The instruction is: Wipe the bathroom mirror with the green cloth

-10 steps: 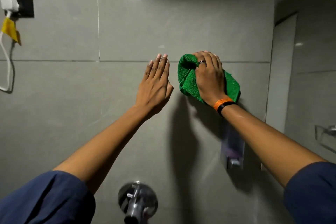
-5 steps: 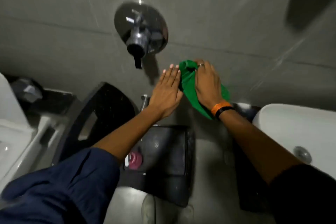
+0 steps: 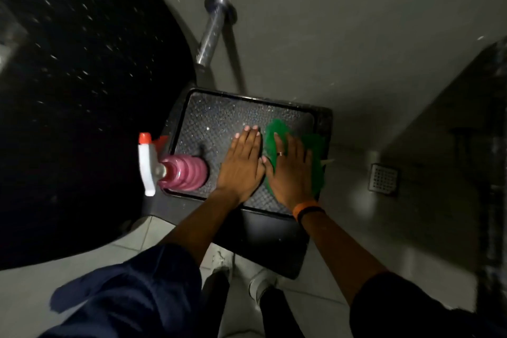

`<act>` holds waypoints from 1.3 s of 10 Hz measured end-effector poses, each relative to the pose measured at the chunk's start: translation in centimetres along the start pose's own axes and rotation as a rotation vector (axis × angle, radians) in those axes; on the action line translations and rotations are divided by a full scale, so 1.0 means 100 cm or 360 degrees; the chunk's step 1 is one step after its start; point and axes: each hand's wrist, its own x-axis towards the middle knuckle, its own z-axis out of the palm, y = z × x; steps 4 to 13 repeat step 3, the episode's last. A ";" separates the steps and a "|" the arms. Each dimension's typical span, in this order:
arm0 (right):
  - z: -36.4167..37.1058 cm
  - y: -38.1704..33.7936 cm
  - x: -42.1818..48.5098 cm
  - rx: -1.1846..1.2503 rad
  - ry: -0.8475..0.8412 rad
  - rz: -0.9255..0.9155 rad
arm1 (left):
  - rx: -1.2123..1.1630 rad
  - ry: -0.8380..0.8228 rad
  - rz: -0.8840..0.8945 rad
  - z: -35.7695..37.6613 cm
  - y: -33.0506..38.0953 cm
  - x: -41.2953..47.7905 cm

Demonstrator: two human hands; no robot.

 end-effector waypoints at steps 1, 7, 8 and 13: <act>0.039 0.014 0.007 -0.0124 0.0092 -0.0089 | -0.0030 -0.0021 -0.0038 0.040 -0.017 0.004; 0.007 0.006 -0.003 0.0000 0.0019 -0.0062 | -0.0087 0.0010 0.0027 0.008 -0.009 -0.004; 0.007 0.006 -0.003 0.0000 0.0019 -0.0062 | -0.0087 0.0010 0.0027 0.008 -0.009 -0.004; 0.007 0.006 -0.003 0.0000 0.0019 -0.0062 | -0.0087 0.0010 0.0027 0.008 -0.009 -0.004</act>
